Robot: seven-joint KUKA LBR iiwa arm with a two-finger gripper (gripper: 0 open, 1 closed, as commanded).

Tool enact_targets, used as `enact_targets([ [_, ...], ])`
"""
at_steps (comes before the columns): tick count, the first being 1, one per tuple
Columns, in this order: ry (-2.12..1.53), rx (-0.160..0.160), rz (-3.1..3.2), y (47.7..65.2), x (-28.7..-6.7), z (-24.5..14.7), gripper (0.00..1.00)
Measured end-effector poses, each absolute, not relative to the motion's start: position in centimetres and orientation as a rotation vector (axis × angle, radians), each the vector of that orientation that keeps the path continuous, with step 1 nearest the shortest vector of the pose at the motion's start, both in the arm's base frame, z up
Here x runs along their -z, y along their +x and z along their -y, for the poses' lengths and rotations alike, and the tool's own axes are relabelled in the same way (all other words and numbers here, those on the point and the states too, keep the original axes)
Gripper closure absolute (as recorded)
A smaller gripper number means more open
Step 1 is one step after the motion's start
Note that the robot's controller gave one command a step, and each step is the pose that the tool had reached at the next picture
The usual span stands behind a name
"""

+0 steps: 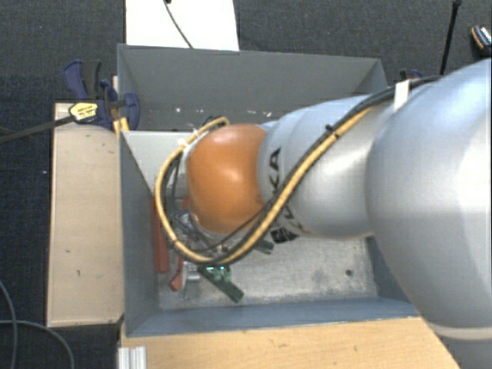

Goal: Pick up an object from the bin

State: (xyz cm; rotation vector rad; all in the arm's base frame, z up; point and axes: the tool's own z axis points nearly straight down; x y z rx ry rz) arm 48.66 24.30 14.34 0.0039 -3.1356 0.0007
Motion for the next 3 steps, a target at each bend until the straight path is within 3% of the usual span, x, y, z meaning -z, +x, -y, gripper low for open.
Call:
enact_targets([
  [1, -0.004, -0.006, 3.137, 50.4, -6.6, -18.8, 0.00],
  [2, -0.006, 0.001, 3.140, 50.4, -7.0, -19.2, 1.00],
  [3, 0.017, 0.007, 3.152, 51.4, -20.1, -20.9, 1.00],
])
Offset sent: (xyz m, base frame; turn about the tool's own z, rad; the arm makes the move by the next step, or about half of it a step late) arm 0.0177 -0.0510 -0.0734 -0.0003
